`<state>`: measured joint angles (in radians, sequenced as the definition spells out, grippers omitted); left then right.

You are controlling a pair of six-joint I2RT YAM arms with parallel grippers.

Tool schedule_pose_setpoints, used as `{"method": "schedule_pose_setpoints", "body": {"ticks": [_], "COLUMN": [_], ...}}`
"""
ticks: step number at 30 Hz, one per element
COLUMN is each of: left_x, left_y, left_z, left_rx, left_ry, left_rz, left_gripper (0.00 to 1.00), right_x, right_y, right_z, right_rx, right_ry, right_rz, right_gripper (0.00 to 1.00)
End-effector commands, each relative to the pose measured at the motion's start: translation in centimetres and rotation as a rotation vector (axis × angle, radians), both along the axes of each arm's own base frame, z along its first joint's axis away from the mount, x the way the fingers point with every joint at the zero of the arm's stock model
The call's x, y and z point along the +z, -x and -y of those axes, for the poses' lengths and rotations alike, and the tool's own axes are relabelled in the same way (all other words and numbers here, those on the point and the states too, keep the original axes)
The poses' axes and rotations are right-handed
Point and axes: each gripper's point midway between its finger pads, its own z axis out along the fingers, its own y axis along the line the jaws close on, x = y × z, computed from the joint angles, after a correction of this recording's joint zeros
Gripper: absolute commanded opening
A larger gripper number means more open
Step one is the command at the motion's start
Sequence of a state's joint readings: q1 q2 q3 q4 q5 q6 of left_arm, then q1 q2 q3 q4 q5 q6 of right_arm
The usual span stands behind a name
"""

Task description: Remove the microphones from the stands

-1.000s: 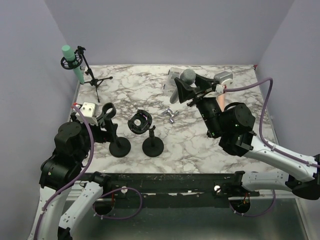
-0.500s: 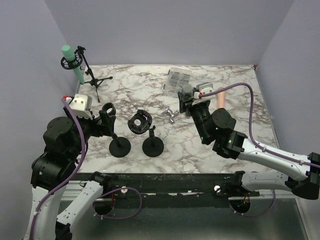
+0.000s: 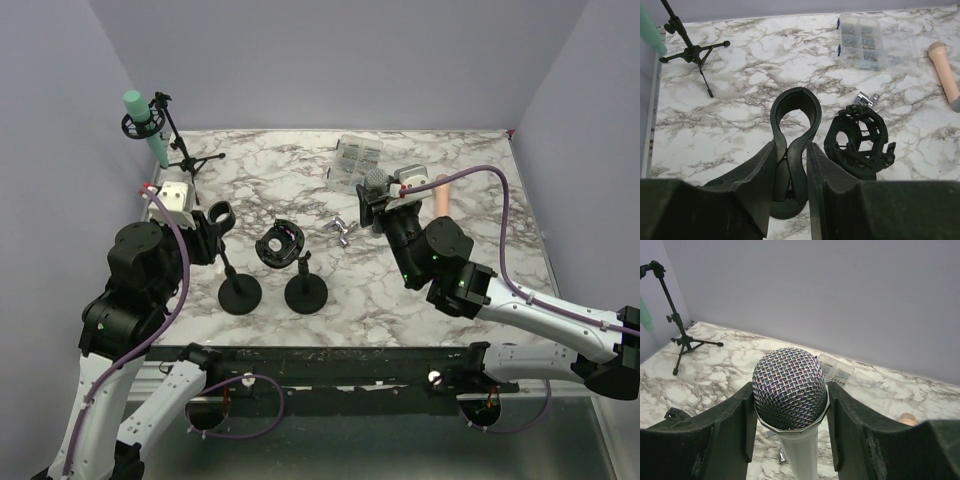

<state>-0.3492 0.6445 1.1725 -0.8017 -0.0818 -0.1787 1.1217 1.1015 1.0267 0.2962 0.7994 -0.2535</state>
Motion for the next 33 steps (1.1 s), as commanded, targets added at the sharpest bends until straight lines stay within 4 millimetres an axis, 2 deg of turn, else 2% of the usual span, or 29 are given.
{"method": "schedule_pose_setpoints", "body": {"ticks": [1,9,16,25,28,33], "left_x": [-5.2,-9.1,-11.9,-13.6,-15.1,-17.6], "left_y": [0.4,2.6,4.1,5.7,6.4,7.2], "left_z": [-0.3,-0.5,-0.1,-0.1,0.6,0.5], "left_rx": [0.038,0.065,0.1,0.194,0.2,0.262], "left_ry": [-0.023,0.004,0.076,0.166,0.214,0.266], "left_rz": [-0.177,-0.344,-0.454,-0.585,-0.646,-0.699], "left_gripper": [0.28,0.2,0.2,0.2,0.16,0.15], "right_x": [0.3,0.0,-0.2,-0.4,-0.6,-0.9], "right_y": [0.2,0.2,0.2,0.4,0.5,0.6], "right_z": [0.5,0.4,0.1,0.1,0.1,0.0], "right_rx": [0.0,0.01,0.021,0.037,0.043,0.051], "right_ry": [-0.032,-0.026,-0.021,-0.035,-0.041,-0.045], "right_rz": [0.002,0.0,-0.001,-0.005,-0.008,-0.014], "right_gripper": [0.01,0.01,0.01,0.01,0.01,0.01]}}
